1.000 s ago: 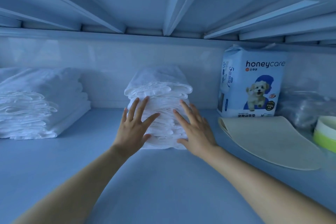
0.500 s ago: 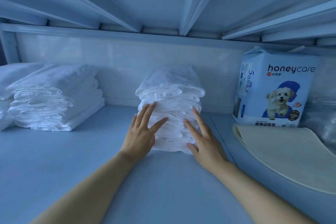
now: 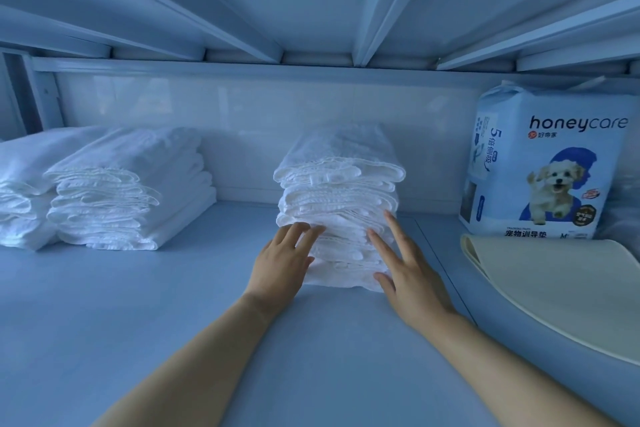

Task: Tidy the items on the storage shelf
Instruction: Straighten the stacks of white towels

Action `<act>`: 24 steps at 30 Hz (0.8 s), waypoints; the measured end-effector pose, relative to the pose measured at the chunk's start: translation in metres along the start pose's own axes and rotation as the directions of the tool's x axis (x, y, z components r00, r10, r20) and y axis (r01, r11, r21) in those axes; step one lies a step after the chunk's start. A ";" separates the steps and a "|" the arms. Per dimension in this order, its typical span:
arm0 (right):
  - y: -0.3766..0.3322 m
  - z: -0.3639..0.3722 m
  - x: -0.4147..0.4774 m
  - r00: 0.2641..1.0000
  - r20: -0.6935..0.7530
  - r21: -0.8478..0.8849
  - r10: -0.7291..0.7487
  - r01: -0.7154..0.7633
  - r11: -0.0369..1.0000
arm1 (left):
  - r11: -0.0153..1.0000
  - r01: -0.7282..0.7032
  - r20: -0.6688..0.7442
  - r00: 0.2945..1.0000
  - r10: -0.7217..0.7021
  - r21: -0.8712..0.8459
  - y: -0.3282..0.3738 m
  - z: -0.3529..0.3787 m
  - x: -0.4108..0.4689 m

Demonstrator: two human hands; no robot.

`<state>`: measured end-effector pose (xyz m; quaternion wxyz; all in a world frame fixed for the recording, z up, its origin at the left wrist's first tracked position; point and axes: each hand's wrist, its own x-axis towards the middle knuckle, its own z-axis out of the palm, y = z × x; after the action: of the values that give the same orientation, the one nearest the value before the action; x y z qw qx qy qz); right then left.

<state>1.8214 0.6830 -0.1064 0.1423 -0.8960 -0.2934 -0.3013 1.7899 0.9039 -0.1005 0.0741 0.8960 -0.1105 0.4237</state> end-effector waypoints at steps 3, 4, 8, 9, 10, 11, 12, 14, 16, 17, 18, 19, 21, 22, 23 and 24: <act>-0.002 0.000 0.001 1.000 -0.018 -0.007 0.009 -0.009 1.000 | 1.000 0.021 -0.013 1.000 -0.021 -0.005 -0.003 -0.001 0.001; -0.002 0.000 0.002 1.000 -0.018 -0.008 0.009 -0.009 1.000 | 1.000 0.030 -0.010 0.999 -0.030 -0.005 -0.004 -0.001 0.001; -0.004 -0.001 0.001 1.000 -0.027 -0.011 0.010 -0.010 1.000 | 0.999 0.050 0.023 0.998 -0.050 -0.007 -0.009 0.003 0.001; -0.003 -0.001 0.002 1.000 -0.026 -0.020 0.011 -0.012 1.000 | 0.999 0.051 0.034 0.998 -0.050 -0.014 -0.011 0.005 0.001; -0.002 -0.001 0.003 1.000 -0.025 -0.026 0.012 -0.013 1.000 | 0.999 0.048 0.044 0.998 -0.047 -0.021 -0.012 0.007 0.001; -0.002 -0.002 0.004 1.000 -0.020 -0.027 0.012 -0.012 1.000 | 0.999 0.044 0.056 0.998 -0.043 -0.027 -0.014 0.008 0.001; -0.001 -0.002 0.006 1.000 -0.011 -0.026 0.010 -0.011 1.000 | 0.999 0.041 0.067 0.997 -0.039 -0.032 -0.015 0.008 0.001; -0.001 -0.003 0.011 1.000 0.011 -0.024 0.000 0.000 1.000 | 0.998 0.039 0.086 0.996 -0.036 -0.038 -0.017 0.008 0.002; 0.000 -0.004 0.015 0.999 0.034 -0.020 -0.015 0.016 1.000 | 0.999 0.026 0.098 0.995 -0.023 -0.028 -0.017 0.008 0.004; 0.000 -0.004 0.018 0.999 0.049 -0.022 -0.016 0.017 1.000 | 1.000 0.016 0.105 0.994 -0.014 -0.017 -0.016 0.008 0.005; 0.001 -0.004 0.020 0.998 0.065 -0.029 -0.013 0.015 0.999 | 1.000 0.006 0.112 0.994 -0.006 -0.006 -0.015 0.008 0.006; 0.001 -0.003 0.021 0.997 0.077 -0.038 -0.006 0.009 0.999 | 1.000 -0.002 0.116 0.993 0.002 -0.001 -0.015 0.008 0.006; 0.000 0.000 0.022 0.996 0.086 -0.054 0.013 -0.009 0.998 | 1.000 -0.013 0.109 0.994 0.013 -0.003 -0.014 0.008 0.008; -0.001 0.002 0.023 0.996 0.087 -0.056 0.024 -0.019 0.998 | 1.000 -0.017 0.103 0.995 0.018 -0.007 -0.014 0.008 0.009; -0.002 0.003 0.023 0.996 0.086 -0.052 0.030 -0.026 0.998 | 1.000 -0.022 0.095 0.995 0.023 -0.006 -0.014 0.007 0.010; -0.003 0.004 0.023 0.996 0.082 -0.049 0.031 -0.027 0.998 | 1.000 -0.029 0.083 0.996 0.029 -0.001 -0.015 0.007 0.011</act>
<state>1.8366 0.6977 -0.0950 0.1131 -0.9151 -0.2786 -0.2688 1.8057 0.9152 -0.0964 0.0629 0.9111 -0.1266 0.3871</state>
